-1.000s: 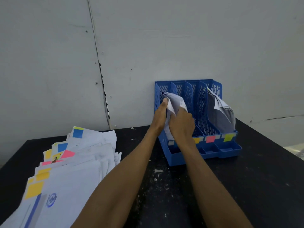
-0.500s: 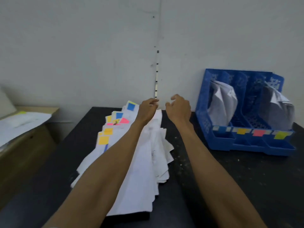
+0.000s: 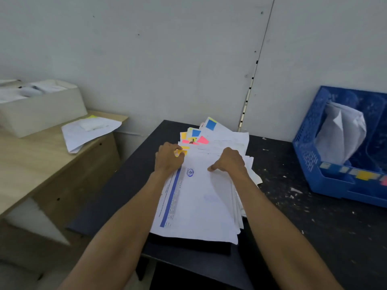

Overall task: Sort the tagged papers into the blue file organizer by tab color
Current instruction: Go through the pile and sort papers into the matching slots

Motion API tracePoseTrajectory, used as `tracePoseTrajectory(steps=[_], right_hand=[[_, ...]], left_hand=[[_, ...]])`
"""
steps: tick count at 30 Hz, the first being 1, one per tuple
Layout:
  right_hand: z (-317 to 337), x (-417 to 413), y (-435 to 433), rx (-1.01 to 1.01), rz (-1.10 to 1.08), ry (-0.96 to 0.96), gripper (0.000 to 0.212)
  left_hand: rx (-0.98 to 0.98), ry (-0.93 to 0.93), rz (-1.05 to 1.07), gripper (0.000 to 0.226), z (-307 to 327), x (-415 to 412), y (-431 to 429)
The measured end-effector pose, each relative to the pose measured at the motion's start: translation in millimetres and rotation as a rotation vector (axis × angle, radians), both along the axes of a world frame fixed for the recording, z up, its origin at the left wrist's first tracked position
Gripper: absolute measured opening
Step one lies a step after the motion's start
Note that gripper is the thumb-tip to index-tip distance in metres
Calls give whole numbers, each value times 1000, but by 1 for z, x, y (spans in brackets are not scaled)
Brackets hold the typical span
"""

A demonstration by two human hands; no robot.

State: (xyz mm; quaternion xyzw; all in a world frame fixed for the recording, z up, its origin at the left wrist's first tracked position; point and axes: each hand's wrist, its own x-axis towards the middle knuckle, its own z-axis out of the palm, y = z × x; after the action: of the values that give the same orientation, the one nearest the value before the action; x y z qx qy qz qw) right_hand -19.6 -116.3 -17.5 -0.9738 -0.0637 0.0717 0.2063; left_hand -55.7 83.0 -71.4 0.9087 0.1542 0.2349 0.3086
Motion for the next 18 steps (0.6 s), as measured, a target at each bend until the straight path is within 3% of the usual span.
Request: tracePoseTrajectory(steps=[9, 18], right_hand=[[-6, 8, 2, -2, 0, 36, 62], [-17, 21, 3, 63, -41, -80, 31]], left_hand=[[-33, -153, -49, 19, -14, -15, 14], [-25, -115, -55, 21, -22, -14, 14]])
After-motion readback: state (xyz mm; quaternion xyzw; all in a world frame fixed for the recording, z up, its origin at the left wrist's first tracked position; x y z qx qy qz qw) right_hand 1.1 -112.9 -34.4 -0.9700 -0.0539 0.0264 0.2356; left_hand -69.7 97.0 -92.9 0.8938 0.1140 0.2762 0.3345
